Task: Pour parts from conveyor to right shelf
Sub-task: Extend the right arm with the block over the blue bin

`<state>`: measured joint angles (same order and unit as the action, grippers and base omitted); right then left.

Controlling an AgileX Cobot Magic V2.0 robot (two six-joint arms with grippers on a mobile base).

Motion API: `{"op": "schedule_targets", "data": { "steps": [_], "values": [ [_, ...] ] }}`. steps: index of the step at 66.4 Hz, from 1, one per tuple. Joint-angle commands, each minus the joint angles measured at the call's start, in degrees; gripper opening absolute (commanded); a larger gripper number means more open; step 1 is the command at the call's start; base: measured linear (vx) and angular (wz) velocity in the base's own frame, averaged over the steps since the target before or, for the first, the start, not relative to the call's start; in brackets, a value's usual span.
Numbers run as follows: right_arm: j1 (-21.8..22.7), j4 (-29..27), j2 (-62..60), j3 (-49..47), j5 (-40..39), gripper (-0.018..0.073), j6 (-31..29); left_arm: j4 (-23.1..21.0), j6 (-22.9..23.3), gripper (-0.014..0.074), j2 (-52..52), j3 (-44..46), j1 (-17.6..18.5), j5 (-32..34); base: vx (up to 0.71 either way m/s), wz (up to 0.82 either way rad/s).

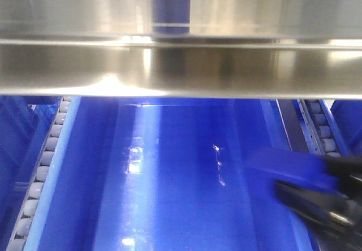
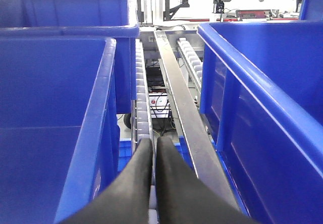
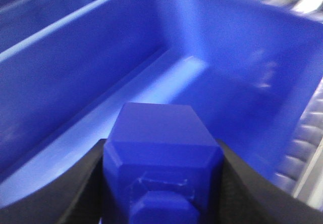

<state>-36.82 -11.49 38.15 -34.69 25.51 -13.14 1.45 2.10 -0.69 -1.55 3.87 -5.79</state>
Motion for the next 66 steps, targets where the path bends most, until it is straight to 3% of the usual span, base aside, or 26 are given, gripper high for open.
{"op": "schedule_targets", "data": {
  "steps": [1,22,39,50,66],
  "values": [
    [-2.1,-0.29,7.88,-5.82,-3.55,0.0025,-0.34,-0.35,0.44,-0.0006,-0.8,1.11,0.26,4.52,0.0,0.0],
    [-2.44,-5.87,31.65,-17.73,0.81,0.0029,-0.02,-0.35,0.44,-0.0006,-0.8,1.11,0.26,4.52,0.0,0.0],
    [-2.44,-6.11,46.7,-28.54,7.21,0.0074,-0.02,-0.35,0.44,-0.0006,-0.8,1.11,0.26,4.52,0.0,0.0],
    [-2.44,-5.26,54.65,-34.23,9.66,0.0178,2.76,-0.35,0.44,-0.0006,-0.8,1.11,0.26,4.52,0.0,0.0],
    [-2.44,2.55,61.45,-38.68,12.04,0.0426,10.43,-0.35,0.44,-0.0006,-0.8,1.11,0.26,4.52,0.0,0.0]
  ]
}}
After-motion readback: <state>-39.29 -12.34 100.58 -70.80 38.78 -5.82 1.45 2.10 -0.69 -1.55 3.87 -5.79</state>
